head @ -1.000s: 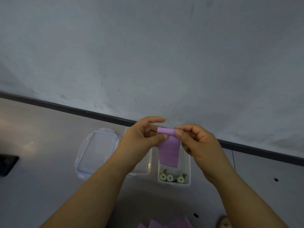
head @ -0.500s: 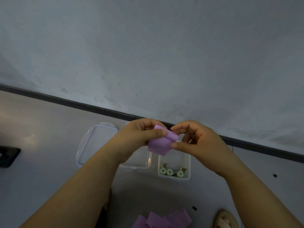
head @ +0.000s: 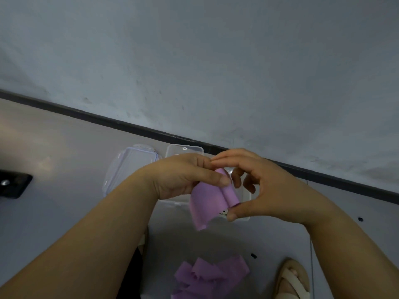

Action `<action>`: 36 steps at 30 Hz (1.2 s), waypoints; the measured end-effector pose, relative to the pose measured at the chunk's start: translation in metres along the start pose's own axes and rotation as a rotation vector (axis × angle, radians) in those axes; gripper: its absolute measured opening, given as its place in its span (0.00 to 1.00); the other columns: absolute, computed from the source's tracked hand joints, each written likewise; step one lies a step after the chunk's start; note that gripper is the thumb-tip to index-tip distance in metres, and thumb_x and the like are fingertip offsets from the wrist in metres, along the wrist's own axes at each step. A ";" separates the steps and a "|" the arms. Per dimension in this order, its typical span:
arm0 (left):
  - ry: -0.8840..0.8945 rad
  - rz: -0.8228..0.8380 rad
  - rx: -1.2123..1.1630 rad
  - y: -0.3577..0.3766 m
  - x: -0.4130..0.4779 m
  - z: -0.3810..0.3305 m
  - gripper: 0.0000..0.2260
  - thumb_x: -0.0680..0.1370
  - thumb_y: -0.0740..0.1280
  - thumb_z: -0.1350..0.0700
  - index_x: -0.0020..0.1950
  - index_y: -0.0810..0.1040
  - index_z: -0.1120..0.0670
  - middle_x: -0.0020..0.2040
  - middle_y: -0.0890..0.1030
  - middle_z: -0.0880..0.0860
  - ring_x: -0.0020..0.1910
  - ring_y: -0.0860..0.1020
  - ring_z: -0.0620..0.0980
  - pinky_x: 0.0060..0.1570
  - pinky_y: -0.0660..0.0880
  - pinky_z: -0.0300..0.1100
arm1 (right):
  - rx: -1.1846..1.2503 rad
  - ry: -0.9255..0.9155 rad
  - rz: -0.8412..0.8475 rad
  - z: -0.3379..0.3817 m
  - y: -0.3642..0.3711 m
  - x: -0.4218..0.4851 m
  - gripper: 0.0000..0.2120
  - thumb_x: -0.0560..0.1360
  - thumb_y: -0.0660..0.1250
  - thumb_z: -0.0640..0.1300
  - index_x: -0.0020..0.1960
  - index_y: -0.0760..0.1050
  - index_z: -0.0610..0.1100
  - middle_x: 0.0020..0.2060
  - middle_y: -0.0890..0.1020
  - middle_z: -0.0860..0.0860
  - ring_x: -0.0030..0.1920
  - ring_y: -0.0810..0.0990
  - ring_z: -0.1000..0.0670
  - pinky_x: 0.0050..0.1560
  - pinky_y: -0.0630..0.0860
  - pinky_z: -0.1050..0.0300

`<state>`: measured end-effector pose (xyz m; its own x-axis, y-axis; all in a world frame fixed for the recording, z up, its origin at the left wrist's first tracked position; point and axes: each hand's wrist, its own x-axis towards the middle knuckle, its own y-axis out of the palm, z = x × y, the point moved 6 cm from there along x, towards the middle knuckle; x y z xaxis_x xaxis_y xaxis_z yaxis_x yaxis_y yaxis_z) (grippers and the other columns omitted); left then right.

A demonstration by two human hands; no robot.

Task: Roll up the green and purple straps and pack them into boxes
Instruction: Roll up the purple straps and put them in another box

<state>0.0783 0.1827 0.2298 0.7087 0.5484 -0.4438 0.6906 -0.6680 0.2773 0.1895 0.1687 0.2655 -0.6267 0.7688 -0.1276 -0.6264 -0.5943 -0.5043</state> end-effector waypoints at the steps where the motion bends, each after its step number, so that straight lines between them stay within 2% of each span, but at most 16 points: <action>1: 0.002 0.007 -0.002 0.001 0.000 0.000 0.06 0.70 0.69 0.60 0.37 0.85 0.52 0.37 0.83 0.49 0.38 0.81 0.42 0.38 0.76 0.33 | 0.001 0.000 0.001 0.001 0.000 0.000 0.32 0.61 0.78 0.49 0.59 0.69 0.65 0.58 0.69 0.70 0.47 0.73 0.57 0.43 0.73 0.67; 6: -0.008 0.020 0.026 0.003 -0.002 0.001 0.02 0.68 0.72 0.54 0.37 0.85 0.51 0.38 0.84 0.49 0.39 0.82 0.43 0.40 0.76 0.34 | 0.046 0.017 -0.046 0.001 -0.003 -0.002 0.28 0.61 0.79 0.47 0.57 0.72 0.60 0.54 0.74 0.66 0.43 0.74 0.58 0.39 0.73 0.67; 10: 0.000 0.026 0.094 0.004 -0.002 0.001 0.09 0.63 0.75 0.47 0.39 0.85 0.49 0.41 0.84 0.49 0.42 0.82 0.44 0.42 0.76 0.34 | 0.093 0.060 -0.074 -0.001 -0.007 -0.003 0.27 0.61 0.79 0.43 0.55 0.72 0.59 0.44 0.76 0.66 0.39 0.75 0.59 0.38 0.73 0.67; 14: 0.026 -0.032 0.153 0.002 0.000 0.000 0.19 0.56 0.76 0.36 0.38 0.85 0.47 0.41 0.84 0.47 0.42 0.81 0.45 0.45 0.76 0.36 | 0.105 0.055 -0.088 0.000 -0.008 -0.002 0.27 0.61 0.79 0.43 0.55 0.73 0.57 0.44 0.76 0.66 0.39 0.74 0.58 0.38 0.74 0.66; 18: -0.009 -0.108 0.207 -0.003 -0.001 0.003 0.09 0.64 0.73 0.42 0.36 0.85 0.46 0.40 0.84 0.48 0.43 0.81 0.48 0.50 0.76 0.44 | 0.089 0.074 -0.053 0.001 -0.007 -0.003 0.29 0.61 0.78 0.44 0.56 0.70 0.62 0.46 0.73 0.70 0.41 0.74 0.61 0.39 0.73 0.69; 20: -0.022 -0.128 0.235 -0.004 -0.001 0.004 0.10 0.64 0.74 0.41 0.37 0.85 0.47 0.41 0.84 0.48 0.46 0.81 0.50 0.54 0.75 0.48 | 0.080 0.085 -0.035 0.001 -0.006 -0.004 0.31 0.61 0.78 0.46 0.57 0.69 0.63 0.47 0.72 0.72 0.42 0.74 0.61 0.40 0.73 0.69; 24: -0.056 -0.143 0.245 -0.003 -0.001 0.005 0.12 0.60 0.75 0.42 0.36 0.85 0.47 0.39 0.84 0.47 0.43 0.79 0.47 0.49 0.74 0.43 | 0.016 0.081 -0.042 -0.002 -0.007 -0.003 0.26 0.61 0.78 0.48 0.54 0.72 0.62 0.51 0.73 0.68 0.43 0.74 0.59 0.40 0.73 0.68; 27: -0.094 -0.175 0.328 -0.005 0.001 0.009 0.15 0.58 0.74 0.38 0.38 0.85 0.45 0.41 0.84 0.47 0.47 0.79 0.50 0.54 0.74 0.47 | -0.060 0.083 -0.032 -0.007 -0.006 -0.004 0.25 0.61 0.78 0.49 0.53 0.73 0.60 0.52 0.73 0.64 0.43 0.73 0.58 0.40 0.71 0.69; 29: -0.117 -0.189 0.372 -0.005 0.002 0.010 0.14 0.60 0.74 0.38 0.38 0.85 0.45 0.42 0.84 0.47 0.49 0.79 0.51 0.57 0.73 0.50 | -0.088 0.087 -0.024 -0.009 -0.005 -0.004 0.24 0.61 0.78 0.49 0.54 0.73 0.58 0.51 0.73 0.62 0.43 0.73 0.58 0.41 0.70 0.70; 31: -0.125 -0.206 0.379 -0.004 0.001 0.009 0.14 0.61 0.74 0.38 0.37 0.84 0.46 0.42 0.83 0.48 0.48 0.79 0.52 0.56 0.73 0.49 | -0.103 0.091 -0.024 -0.011 -0.004 -0.003 0.25 0.61 0.78 0.49 0.55 0.73 0.59 0.51 0.73 0.63 0.44 0.72 0.59 0.41 0.70 0.71; 33: -0.111 -0.235 0.365 -0.005 0.000 0.006 0.14 0.60 0.71 0.40 0.36 0.84 0.47 0.40 0.83 0.49 0.45 0.79 0.51 0.54 0.73 0.47 | -0.087 0.119 -0.031 -0.013 -0.005 -0.003 0.28 0.61 0.78 0.50 0.56 0.70 0.62 0.52 0.72 0.66 0.44 0.73 0.60 0.41 0.71 0.71; 36: -0.049 -0.292 0.321 -0.010 0.000 0.003 0.14 0.61 0.69 0.41 0.37 0.84 0.49 0.39 0.84 0.49 0.42 0.79 0.48 0.52 0.75 0.46 | 0.017 0.201 -0.045 -0.017 -0.006 -0.003 0.33 0.57 0.74 0.58 0.58 0.64 0.67 0.52 0.72 0.70 0.44 0.75 0.60 0.41 0.73 0.70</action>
<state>0.0711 0.1877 0.2251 0.4775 0.7178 -0.5067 0.7754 -0.6155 -0.1412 0.2024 0.1739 0.2546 -0.4939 0.8251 -0.2743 -0.6602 -0.5611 -0.4992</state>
